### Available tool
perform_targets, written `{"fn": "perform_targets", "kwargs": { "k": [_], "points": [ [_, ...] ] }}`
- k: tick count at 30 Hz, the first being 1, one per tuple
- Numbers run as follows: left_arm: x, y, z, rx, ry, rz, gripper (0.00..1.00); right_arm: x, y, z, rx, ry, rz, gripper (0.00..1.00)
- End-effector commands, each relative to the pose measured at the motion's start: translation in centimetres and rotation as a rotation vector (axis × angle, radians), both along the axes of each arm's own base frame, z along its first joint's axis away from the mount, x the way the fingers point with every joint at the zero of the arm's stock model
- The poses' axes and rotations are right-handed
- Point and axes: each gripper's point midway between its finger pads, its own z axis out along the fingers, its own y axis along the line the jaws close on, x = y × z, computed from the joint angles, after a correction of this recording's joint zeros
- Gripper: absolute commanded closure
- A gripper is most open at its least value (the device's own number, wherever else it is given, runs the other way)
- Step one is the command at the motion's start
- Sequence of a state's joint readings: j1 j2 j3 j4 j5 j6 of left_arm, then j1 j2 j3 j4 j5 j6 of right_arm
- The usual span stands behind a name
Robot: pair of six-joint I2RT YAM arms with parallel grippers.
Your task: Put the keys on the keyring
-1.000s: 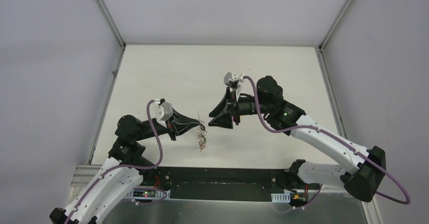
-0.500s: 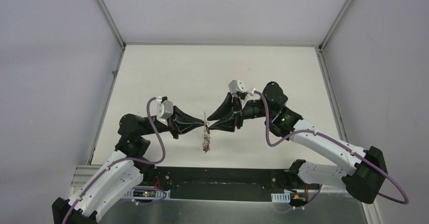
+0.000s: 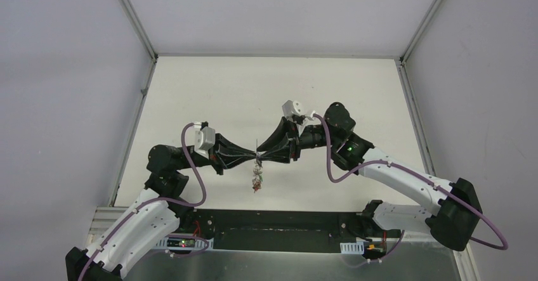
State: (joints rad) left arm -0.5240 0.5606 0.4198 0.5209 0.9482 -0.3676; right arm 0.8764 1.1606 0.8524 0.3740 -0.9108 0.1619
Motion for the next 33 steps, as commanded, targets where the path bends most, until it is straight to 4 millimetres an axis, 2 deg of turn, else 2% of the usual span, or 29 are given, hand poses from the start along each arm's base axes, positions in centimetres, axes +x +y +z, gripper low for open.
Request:
{"fn": "perform_targets", "kwargs": {
  "k": [1,8,24,27,30,33],
  "points": [
    [-1.1,0.3,1.8,-0.047,-0.073,-0.025,1.00,0.2,0.3,1.0,0.050,-0.050,-0.014,0.68],
    [-1.1,0.3,2.1,-0.052,-0.078,-0.023,1.00,0.3,0.3,0.4,0.037,-0.037,-0.018,0.82],
    [-0.9,0.5,2.1,-0.070,-0.061,-0.002,1.00,0.7,0.7,-0.3,0.018,-0.019,-0.035,0.80],
    [-0.9,0.5,2.0,-0.071,-0.053,0.003,1.00,0.8,0.7,-0.3,0.020,-0.021,-0.040,0.85],
    [-0.8,0.5,2.0,-0.072,-0.050,0.005,1.00,0.9,0.7,-0.2,0.021,-0.022,-0.043,0.99],
    [-0.8,0.5,2.1,-0.073,-0.051,0.008,1.00,0.8,0.6,-0.2,0.017,-0.020,-0.044,1.00]
  ]
}}
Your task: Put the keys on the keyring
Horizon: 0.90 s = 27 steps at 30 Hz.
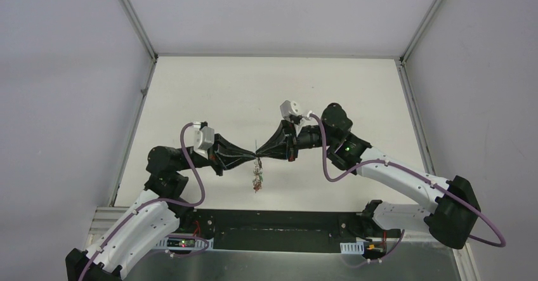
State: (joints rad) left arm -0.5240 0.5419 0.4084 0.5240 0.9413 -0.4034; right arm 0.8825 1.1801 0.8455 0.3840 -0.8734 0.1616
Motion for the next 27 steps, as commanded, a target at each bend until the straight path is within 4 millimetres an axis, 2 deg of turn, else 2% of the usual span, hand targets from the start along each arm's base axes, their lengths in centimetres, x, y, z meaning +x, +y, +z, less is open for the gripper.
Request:
{"fn": "perform_targets", "kwargs": {
  "k": [1,3,4,8,10,13,14,18,20,23,27],
  "points": [
    [-0.4,0.4,2.1,-0.062,-0.077,0.013,1.00,0.1,0.0,0.5,0.025,-0.030,-0.013,1.00],
    [-0.4,0.4,2.0,-0.057,-0.069,0.016,0.98,0.1,-0.1,0.5,0.022,-0.028,-0.017,1.00],
    [-0.3,0.4,1.9,-0.053,-0.062,0.019,0.94,0.1,-0.2,0.3,0.013,-0.024,-0.024,1.00],
    [0.1,0.6,1.7,-0.026,-0.049,0.055,0.65,0.0,-0.6,0.3,-0.015,-0.029,-0.036,1.00],
    [0.3,0.8,1.5,-0.002,-0.060,0.090,0.58,-0.1,-1.0,-0.1,-0.052,-0.035,-0.033,1.00],
    [0.8,1.4,1.3,0.039,-0.077,0.150,0.53,-0.3,-1.7,-1.0,-0.138,-0.032,-0.036,1.00],
    [0.8,1.5,1.2,0.052,-0.080,0.162,0.51,-0.5,-2.1,-2.1,-0.183,-0.029,-0.033,1.00],
    [1.1,1.5,0.4,0.098,-0.062,0.168,0.47,0.5,-3.2,-2.4,-0.294,-0.060,-0.098,1.00],
    [1.4,1.3,0.1,0.109,-0.041,0.166,0.46,0.5,-4.0,-3.2,-0.377,-0.046,-0.105,1.00],
    [1.8,0.9,-0.3,0.122,-0.005,0.154,0.46,0.8,-4.6,-3.6,-0.466,-0.056,-0.107,1.00],
    [2.0,0.3,-0.5,0.127,0.029,0.116,0.51,0.9,-5.3,-4.1,-0.575,-0.035,-0.097,1.00]
  ]
}}
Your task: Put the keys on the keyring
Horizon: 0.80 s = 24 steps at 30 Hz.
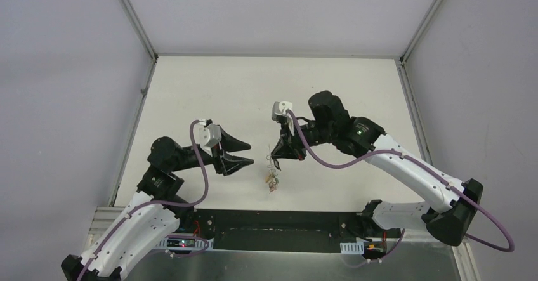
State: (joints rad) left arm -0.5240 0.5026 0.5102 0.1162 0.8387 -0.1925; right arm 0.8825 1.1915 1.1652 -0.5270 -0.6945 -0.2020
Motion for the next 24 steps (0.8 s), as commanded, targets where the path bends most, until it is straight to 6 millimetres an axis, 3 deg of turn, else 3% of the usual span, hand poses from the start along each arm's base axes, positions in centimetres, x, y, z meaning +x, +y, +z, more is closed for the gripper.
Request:
{"fn": "perform_targets", "kwargs": {
  "k": [1,12,18,24],
  "points": [
    [0.0,-0.5,1.3,-0.015,-0.006,-0.029,0.52,0.0,-1.5,-0.4,-0.144,-0.009,0.014,1.00],
    [0.2,-2.3,1.0,-0.062,0.020,-0.099,0.56,-0.7,-1.7,-1.3,-0.241,0.062,0.048,1.00],
    [-0.1,-3.7,-0.5,-0.059,0.025,-0.159,0.59,-0.8,-1.5,-1.4,-0.233,0.069,0.051,1.00],
    [-0.6,-4.8,-1.9,-0.050,0.040,-0.224,0.68,-1.1,-1.2,-1.5,-0.203,0.067,0.072,1.00]
  ]
}}
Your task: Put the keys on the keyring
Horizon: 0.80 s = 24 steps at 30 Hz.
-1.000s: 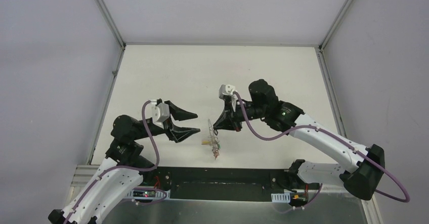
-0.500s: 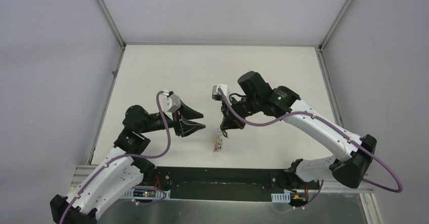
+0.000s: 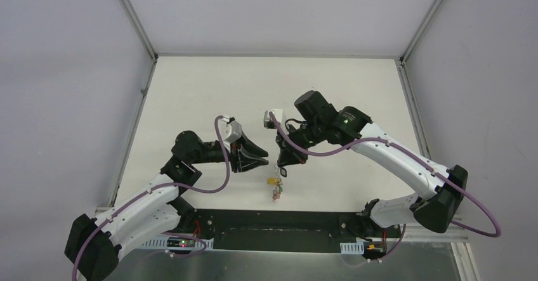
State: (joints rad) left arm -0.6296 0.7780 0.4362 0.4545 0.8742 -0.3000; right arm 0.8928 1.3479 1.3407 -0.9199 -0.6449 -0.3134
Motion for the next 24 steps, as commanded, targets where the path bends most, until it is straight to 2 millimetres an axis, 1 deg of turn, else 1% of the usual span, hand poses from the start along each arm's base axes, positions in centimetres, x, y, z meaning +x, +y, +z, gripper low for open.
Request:
{"fn": "perform_targets", "kwargs": {
  "k": [1,13,18,24],
  "points": [
    [-1.1,-0.7,1.1,-0.051,-0.060,-0.078,0.68,-0.3,1.0,2.2,0.101,-0.041,0.041,1.00],
    [-1.8,-2.3,-0.1,-0.021,0.019,-0.139,0.70,-0.3,1.1,1.9,0.097,-0.032,0.037,1.00],
    [-1.7,-2.5,-0.5,-0.002,0.030,-0.137,0.78,-0.4,1.1,1.9,0.097,-0.022,0.037,1.00],
    [-1.9,-2.7,-0.4,0.006,0.025,-0.149,0.85,-0.4,1.2,1.8,0.094,-0.014,0.034,1.00]
  ]
}}
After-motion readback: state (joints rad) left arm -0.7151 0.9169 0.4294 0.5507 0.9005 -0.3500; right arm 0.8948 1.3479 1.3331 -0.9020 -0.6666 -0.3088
